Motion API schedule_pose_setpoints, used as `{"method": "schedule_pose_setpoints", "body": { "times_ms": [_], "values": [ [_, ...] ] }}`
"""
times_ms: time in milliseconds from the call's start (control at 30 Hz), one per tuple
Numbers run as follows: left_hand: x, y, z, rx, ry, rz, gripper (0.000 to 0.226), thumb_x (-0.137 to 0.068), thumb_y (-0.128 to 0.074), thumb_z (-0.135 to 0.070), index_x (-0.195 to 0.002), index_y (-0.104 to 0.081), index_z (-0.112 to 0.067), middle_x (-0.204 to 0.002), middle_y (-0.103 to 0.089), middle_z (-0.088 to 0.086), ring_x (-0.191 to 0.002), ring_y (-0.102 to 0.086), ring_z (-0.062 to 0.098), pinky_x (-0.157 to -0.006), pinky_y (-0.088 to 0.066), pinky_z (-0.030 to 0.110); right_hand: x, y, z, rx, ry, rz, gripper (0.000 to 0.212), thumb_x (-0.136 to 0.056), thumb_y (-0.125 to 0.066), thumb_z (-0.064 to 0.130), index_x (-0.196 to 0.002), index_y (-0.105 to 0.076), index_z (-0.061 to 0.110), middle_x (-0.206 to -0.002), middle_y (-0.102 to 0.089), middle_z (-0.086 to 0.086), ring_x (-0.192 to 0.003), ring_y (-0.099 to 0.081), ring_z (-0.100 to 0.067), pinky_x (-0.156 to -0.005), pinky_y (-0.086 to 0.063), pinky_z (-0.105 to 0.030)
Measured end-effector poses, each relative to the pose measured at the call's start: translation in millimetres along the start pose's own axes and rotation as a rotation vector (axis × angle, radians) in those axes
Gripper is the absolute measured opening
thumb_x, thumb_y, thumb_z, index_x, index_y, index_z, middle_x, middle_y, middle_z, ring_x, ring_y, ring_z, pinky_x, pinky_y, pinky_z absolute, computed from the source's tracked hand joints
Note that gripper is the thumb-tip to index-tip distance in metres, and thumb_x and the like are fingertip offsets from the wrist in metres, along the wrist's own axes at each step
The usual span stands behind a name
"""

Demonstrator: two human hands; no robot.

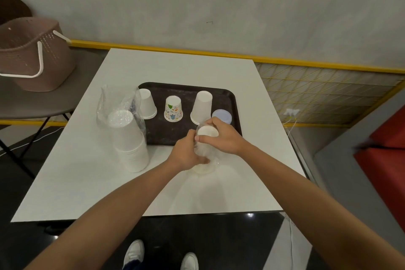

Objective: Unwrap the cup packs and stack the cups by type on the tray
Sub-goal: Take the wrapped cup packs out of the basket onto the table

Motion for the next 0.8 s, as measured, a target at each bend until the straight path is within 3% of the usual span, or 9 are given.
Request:
{"method": "schedule_pose_setpoints", "body": {
  "times_ms": [233, 333, 400, 500, 600, 800],
  "values": [
    [5.9, 14.2, -10.4, -0.007, -0.031, 0.059, 0.098, -0.059, -0.087, -0.034, -0.136, -0.032, -0.013, -0.125, -0.051, -0.002, -0.11, -0.052, 0.014, -0.088, -0.045, 0.024, -6.4, 19.1, 12.3, 0.002, -0.004, -0.111, 0.048, -0.081, -0.068, 0.043, -0.118, -0.054, 0.017, -0.115, -0.051, 0.007, -0.107, -0.051, -0.012, -0.084, -0.038, -0.022],
    [12.6, 37.4, -23.9, 0.001, -0.072, 0.031, 0.095, -0.066, -0.082, -0.037, -0.142, -0.029, -0.013, -0.138, -0.046, 0.002, -0.124, -0.047, 0.017, -0.101, -0.043, 0.031, -13.4, 31.8, 28.2, 0.056, 0.029, -0.177, 0.045, -0.083, -0.064, 0.048, -0.115, -0.055, 0.018, -0.117, -0.056, 0.005, -0.108, -0.051, -0.011, -0.087, -0.039, -0.023],
    [19.5, 61.3, -37.7, -0.003, -0.123, -0.038, 0.084, -0.073, -0.077, -0.033, -0.142, -0.033, -0.012, -0.14, -0.046, 0.0, -0.122, -0.047, 0.013, -0.098, -0.041, 0.025, -19.1, 37.2, 44.6, 0.085, 0.065, -0.199, 0.043, -0.085, -0.06, 0.049, -0.115, -0.057, 0.018, -0.119, -0.058, 0.002, -0.108, -0.052, -0.012, -0.09, -0.041, -0.026],
    [33.7, 105.2, -61.4, -0.04, -0.208, -0.19, 0.064, -0.079, -0.072, -0.028, -0.135, -0.044, -0.014, -0.129, -0.054, -0.004, -0.102, -0.05, 0.004, -0.082, -0.038, 0.015, -26.5, 39.3, 77.6, 0.091, 0.131, -0.197, 0.036, -0.091, -0.055, 0.044, -0.114, -0.057, 0.016, -0.118, -0.058, 0.001, -0.102, -0.05, -0.009, -0.085, -0.039, -0.023],
    [42.6, 151.1, -73.0, -0.092, -0.242, -0.335, 0.053, -0.081, -0.069, -0.026, -0.129, -0.051, -0.015, -0.123, -0.059, -0.001, -0.094, -0.049, 0.002, -0.073, -0.034, 0.008, -34.2, 38.9, 115.2, 0.049, 0.197, -0.183, 0.031, -0.095, -0.05, 0.039, -0.112, -0.058, 0.014, -0.114, -0.06, 0.0, -0.101, -0.053, -0.012, -0.083, -0.038, -0.022],
    [53.8, 239.3, -60.2, -0.171, -0.194, -0.526, 0.043, -0.083, -0.067, -0.028, -0.124, -0.056, -0.02, -0.121, -0.06, 0.0, -0.097, -0.057, 0.013, -0.08, -0.046, 0.022, -58.9, 25.4, 181.8, 0.012, 0.299, -0.183, 0.034, -0.095, -0.046, 0.042, -0.112, -0.058, 0.015, -0.111, -0.058, 0.004, -0.101, -0.051, -0.009, -0.085, -0.036, -0.024]
  ]
}}
Point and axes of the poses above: each hand's wrist, its own x-axis away from the middle knuckle, its own y-axis out of the back of the hand, z = x × y, the point moved 10 cm from there along -x, towards the middle knuckle
